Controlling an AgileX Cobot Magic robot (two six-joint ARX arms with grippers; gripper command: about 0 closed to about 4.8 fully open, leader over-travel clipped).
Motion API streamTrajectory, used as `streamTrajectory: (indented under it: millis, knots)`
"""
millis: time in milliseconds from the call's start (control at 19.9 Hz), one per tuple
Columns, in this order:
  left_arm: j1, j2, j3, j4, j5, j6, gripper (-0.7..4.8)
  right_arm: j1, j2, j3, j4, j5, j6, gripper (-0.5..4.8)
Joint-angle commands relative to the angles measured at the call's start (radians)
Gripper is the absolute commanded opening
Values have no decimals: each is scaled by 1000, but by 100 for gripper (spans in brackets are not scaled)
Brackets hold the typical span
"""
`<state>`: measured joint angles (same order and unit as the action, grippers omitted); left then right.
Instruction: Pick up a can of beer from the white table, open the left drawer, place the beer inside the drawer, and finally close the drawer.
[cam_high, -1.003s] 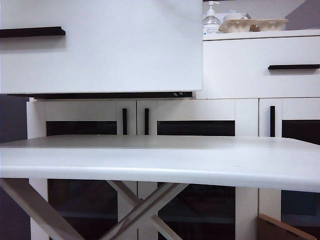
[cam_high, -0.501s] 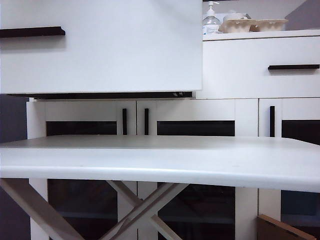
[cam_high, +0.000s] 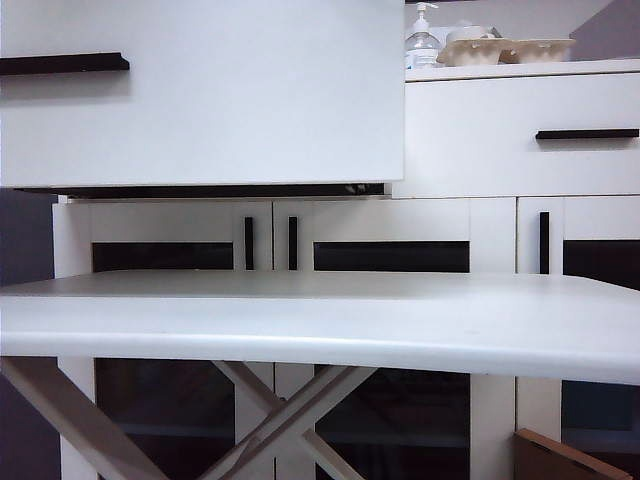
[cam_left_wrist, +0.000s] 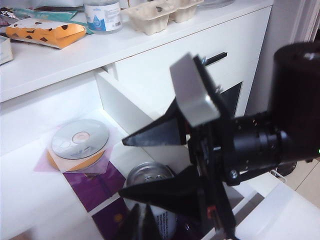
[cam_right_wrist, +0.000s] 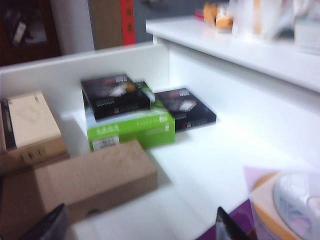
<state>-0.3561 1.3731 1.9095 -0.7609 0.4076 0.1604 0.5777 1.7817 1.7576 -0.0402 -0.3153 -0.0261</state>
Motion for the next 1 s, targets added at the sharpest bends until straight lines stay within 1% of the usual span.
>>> streamTrajectory:
  millis: [50, 100, 150, 201, 251, 301, 401, 451, 501, 551, 752, 1003]
  knots:
    - [0, -4, 5, 7, 4, -3, -5, 1, -23, 18, -16, 50, 0, 29]
    - [0, -4, 5, 7, 4, -3, -5, 1, -29, 18, -21, 89, 0, -4]
    - [0, -4, 5, 7, 4, -3, -5, 2, -35, 19, -48, 157, 0, -5]
    - [0, -4, 5, 7, 4, -3, -5, 2, -35, 19, -62, 187, 0, -5]
    - [0, -4, 5, 6, 5, -3, -5, 2, -35, 18, -94, 243, 0, -5]
    - [0, -4, 5, 7, 5, -3, -5, 2, -35, 18, -122, 250, 0, -5]
    - [0, -4, 5, 7, 5, -3, -5, 8, -35, 19, -204, 230, 8, -5]
    - [0, -4, 5, 6, 5, -3, -5, 8, -35, 19, -229, 175, 8, -5]
    - [0, -4, 5, 6, 5, -3, -5, 8, -34, 19, -237, 67, 8, -5]
    - [0, -4, 5, 6, 5, -3, -5, 13, -34, 19, -234, 2, 8, -5]
    - [0, -4, 5, 6, 5, -4, -5, 34, -35, 19, -236, -3, 7, -5]
    - [0, -6, 5, -39, 5, -3, -5, 38, -45, 40, -273, 3, 7, -5]
